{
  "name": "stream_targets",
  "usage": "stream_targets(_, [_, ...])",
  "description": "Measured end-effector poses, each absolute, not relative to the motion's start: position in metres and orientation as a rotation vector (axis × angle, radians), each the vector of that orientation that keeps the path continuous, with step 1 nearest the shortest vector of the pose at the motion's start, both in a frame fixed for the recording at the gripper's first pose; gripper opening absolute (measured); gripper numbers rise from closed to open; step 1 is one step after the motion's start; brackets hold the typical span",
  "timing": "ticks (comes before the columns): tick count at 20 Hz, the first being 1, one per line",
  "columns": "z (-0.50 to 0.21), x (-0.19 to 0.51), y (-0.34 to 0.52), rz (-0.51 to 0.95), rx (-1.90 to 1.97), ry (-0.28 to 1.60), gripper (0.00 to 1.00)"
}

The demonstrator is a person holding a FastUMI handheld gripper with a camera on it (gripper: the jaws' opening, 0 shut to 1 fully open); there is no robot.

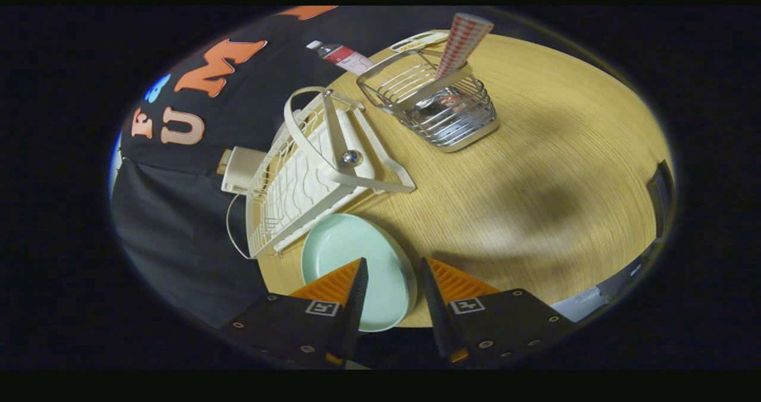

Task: Take the plate from the dish rack, then take the spoon from the basket and place it into the plate.

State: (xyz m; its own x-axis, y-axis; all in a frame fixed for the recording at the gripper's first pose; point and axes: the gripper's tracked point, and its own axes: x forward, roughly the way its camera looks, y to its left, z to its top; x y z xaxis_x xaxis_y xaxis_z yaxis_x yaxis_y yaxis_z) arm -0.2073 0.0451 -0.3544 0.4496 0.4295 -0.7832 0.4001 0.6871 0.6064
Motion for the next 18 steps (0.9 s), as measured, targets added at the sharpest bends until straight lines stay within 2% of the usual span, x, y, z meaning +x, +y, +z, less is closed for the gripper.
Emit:
stream_targets(4, [-0.339,-0.186,0.010,-0.046,0.788,1.006,0.75])
stream_targets(9, [-0.313,-0.156,-0.046,-0.164,0.628,0.816,0.81])
stream_targets(12, [-0.298,-0.137,-0.071,-0.226,0.547,0.715,0.81])
stream_targets(18, [-0.292,-0.117,-0.093,-0.299,0.481,0.639,0.55])
